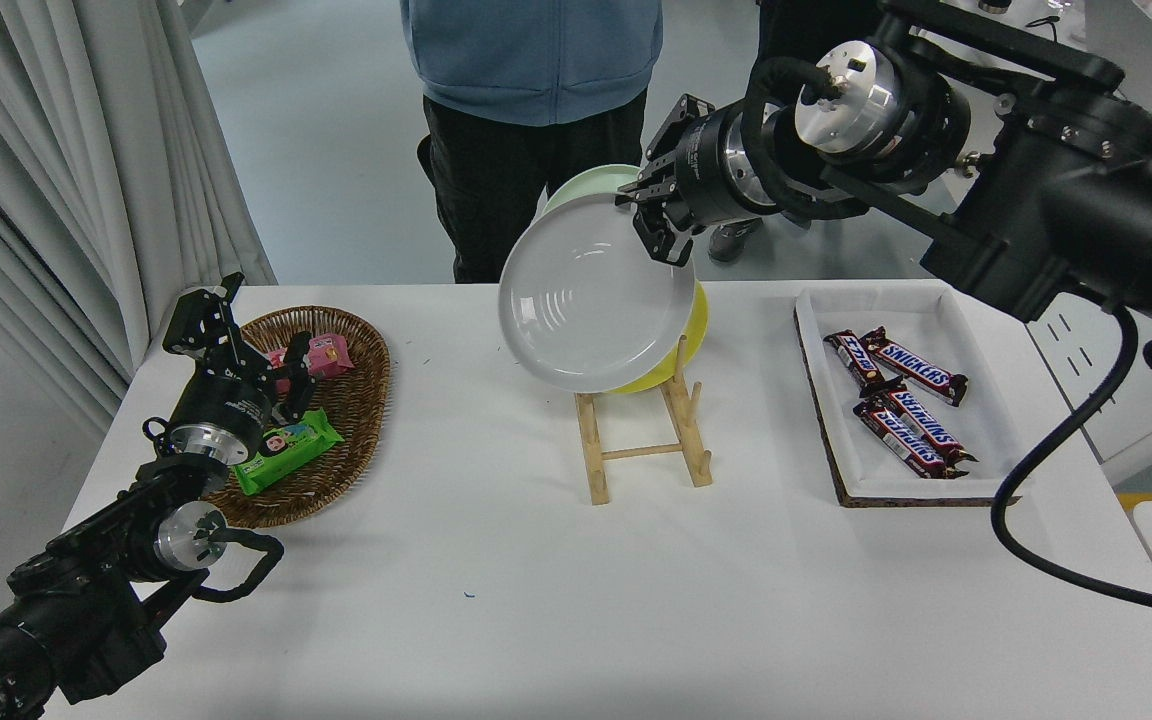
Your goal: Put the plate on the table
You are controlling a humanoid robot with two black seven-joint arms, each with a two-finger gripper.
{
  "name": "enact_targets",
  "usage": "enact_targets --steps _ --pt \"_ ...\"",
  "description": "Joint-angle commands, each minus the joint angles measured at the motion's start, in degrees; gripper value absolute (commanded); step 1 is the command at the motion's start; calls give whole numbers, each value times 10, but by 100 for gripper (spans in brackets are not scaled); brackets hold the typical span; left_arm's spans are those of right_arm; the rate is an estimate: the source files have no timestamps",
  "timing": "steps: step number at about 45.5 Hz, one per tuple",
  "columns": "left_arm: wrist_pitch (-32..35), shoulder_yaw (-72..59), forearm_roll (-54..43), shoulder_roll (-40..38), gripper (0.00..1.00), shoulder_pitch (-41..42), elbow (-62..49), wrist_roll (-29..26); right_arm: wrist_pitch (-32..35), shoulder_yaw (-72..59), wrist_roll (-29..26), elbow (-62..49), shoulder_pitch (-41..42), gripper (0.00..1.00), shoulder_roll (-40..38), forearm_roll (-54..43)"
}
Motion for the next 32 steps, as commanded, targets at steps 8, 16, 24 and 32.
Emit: enact_targets --steps 8,16,24,32 --pt "1 0 0 0 100 0 0 0 -81 46 -1 5 -80 0 73 51" --pt "1 0 0 0 100 -1 0 0 -87 94 0 5 -123 0 92 52" --pt "1 0 0 0 100 0 0 0 -87 155 1 3 -168 0 113 52" --pt "1 0 0 0 100 0 0 0 -87 160 5 -13 -184 0 123 84"
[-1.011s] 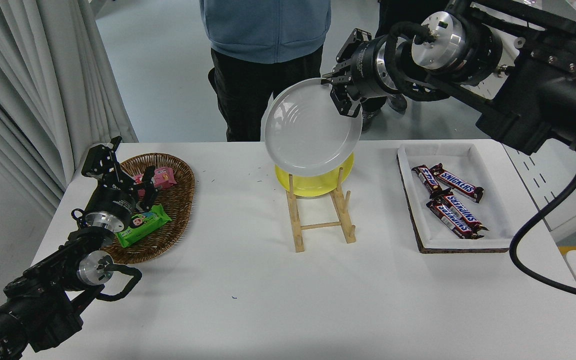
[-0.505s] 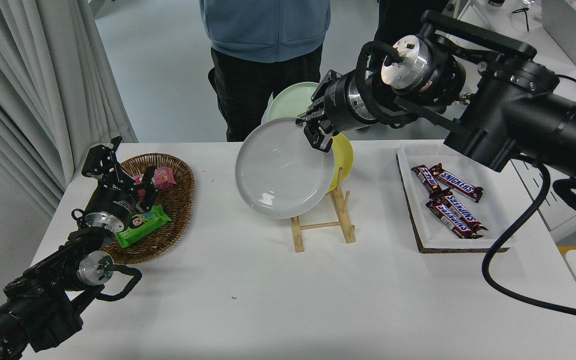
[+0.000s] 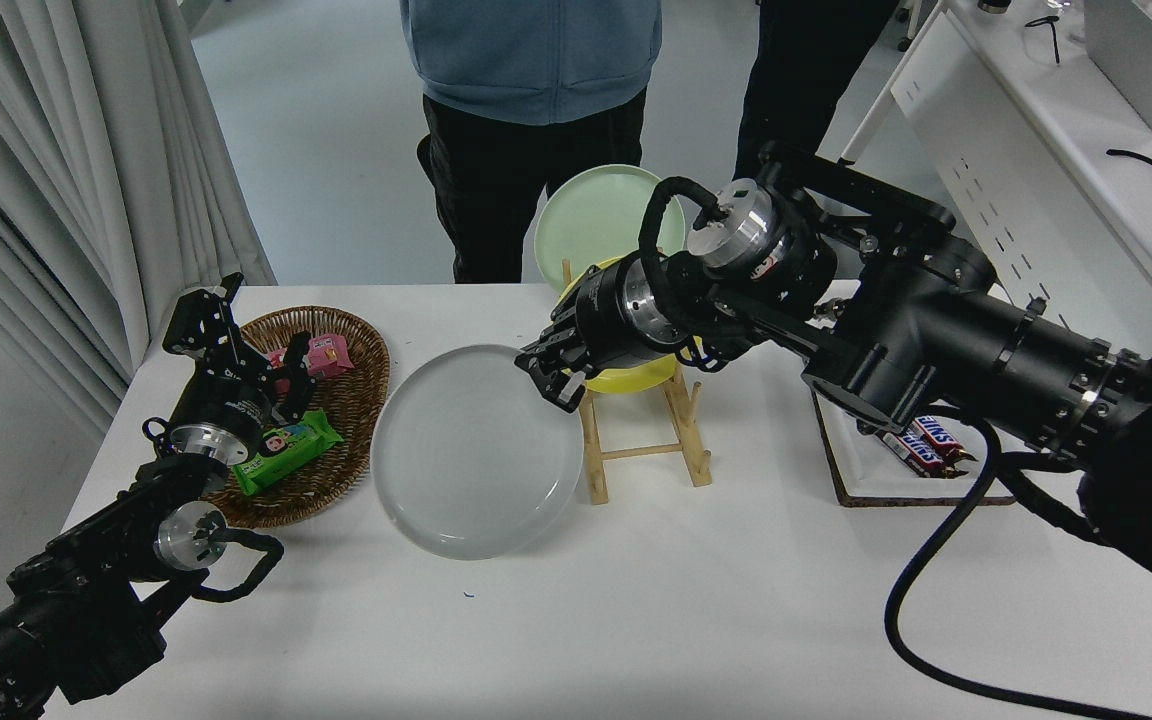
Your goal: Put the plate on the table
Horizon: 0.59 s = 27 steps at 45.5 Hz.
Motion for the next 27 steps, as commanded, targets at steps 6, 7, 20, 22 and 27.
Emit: enact_targets --steps 6,7,20,22,27 --pt "0 0 0 0 100 0 0 0 -5 23 3 -30 -47 0 22 32" --pt "0 0 0 0 100 -1 0 0 -5 18 3 -33 -49 0 22 32" --pt "-1 0 0 0 100 -1 0 0 -5 -38 3 -53 -72 0 22 33" --pt "-1 0 0 0 100 0 0 0 -5 -39 3 -53 -77 0 22 33" --pt "0 0 0 0 100 0 0 0 -5 -49 3 -53 -87 0 22 33"
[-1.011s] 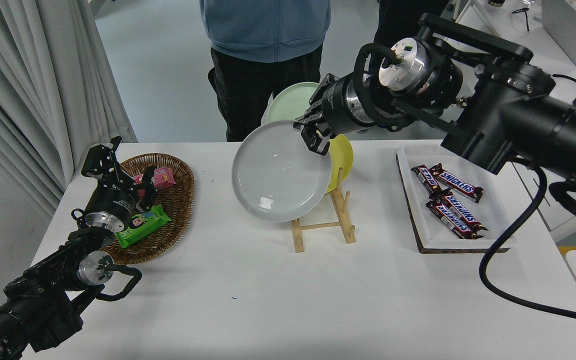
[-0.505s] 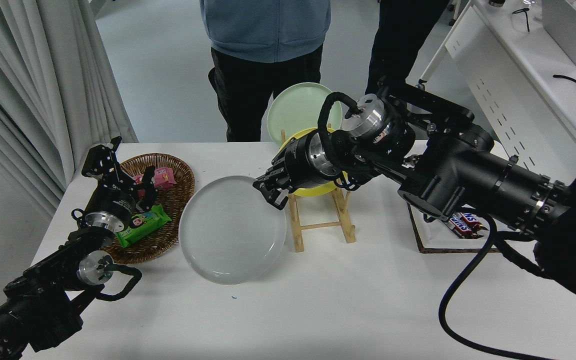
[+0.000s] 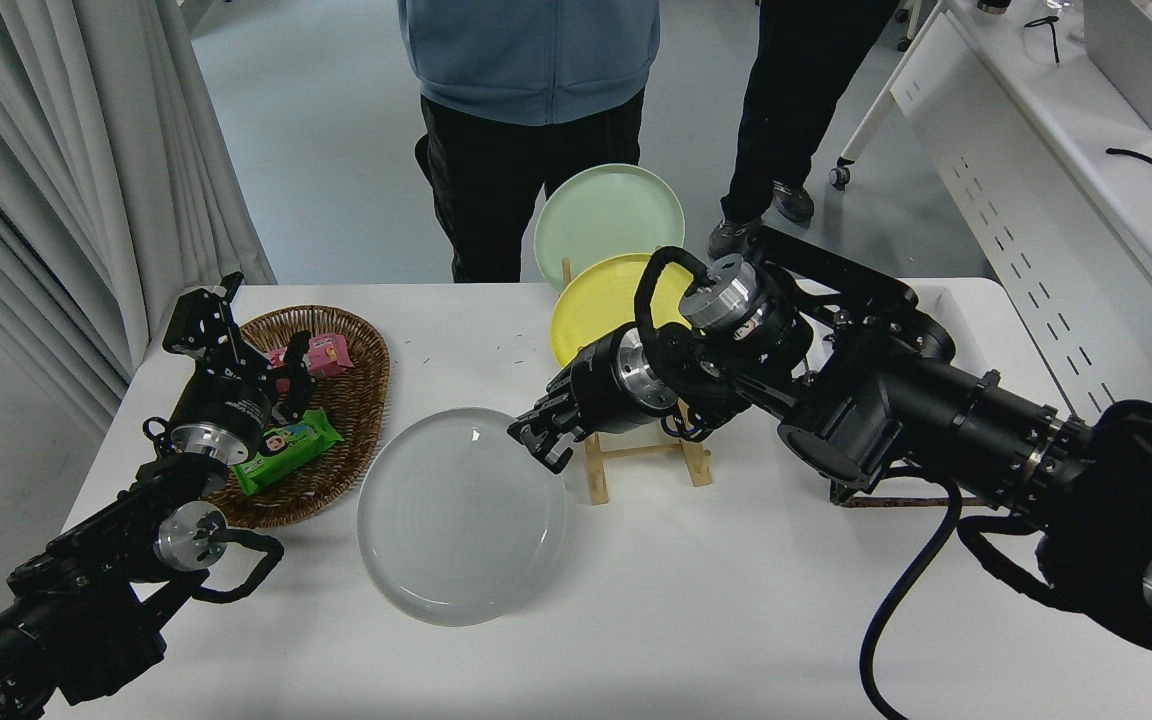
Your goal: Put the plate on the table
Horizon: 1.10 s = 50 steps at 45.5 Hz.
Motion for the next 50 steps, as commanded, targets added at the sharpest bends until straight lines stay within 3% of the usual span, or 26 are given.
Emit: enact_targets --steps 1,15,31,50 --pt "1 0 0 0 100 0 0 0 0 -27 0 -7 -23 0 1 2" --pt "1 0 0 0 100 -1 0 0 0 -45 0 -17 -44 0 2 2" --pt "1 0 0 0 100 -1 0 0 0 -44 0 -103 -71 0 4 2" --pt "1 0 0 0 100 0 0 0 0 -60 -1 -101 -77 0 4 1"
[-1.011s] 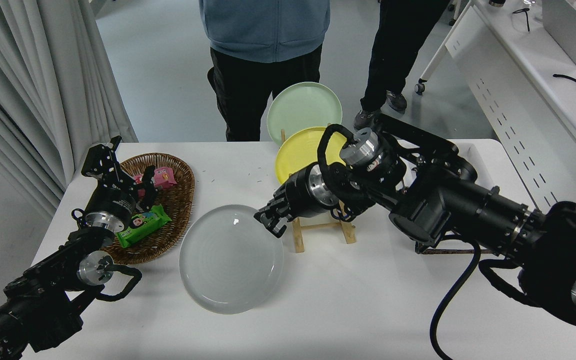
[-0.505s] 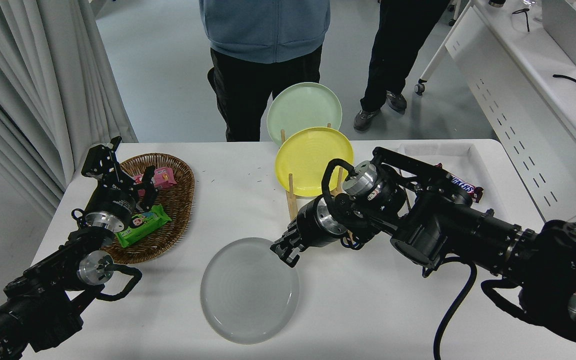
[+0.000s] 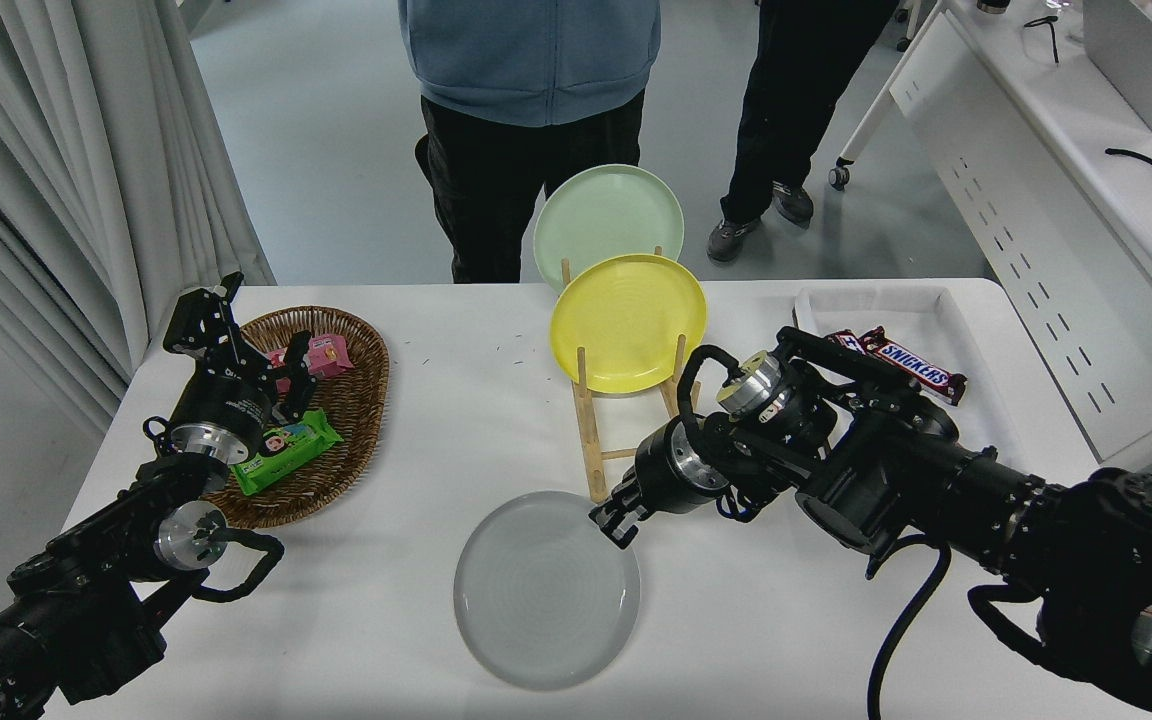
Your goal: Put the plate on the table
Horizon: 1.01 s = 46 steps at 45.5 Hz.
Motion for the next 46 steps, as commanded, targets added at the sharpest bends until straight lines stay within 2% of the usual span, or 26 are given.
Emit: enact_targets --steps 1,46 --pt "0 0 0 0 100 0 0 0 0 -12 0 -6 -2 0 0 1" --pt "-1 0 0 0 100 0 0 0 0 -27 -2 -13 -6 0 0 15"
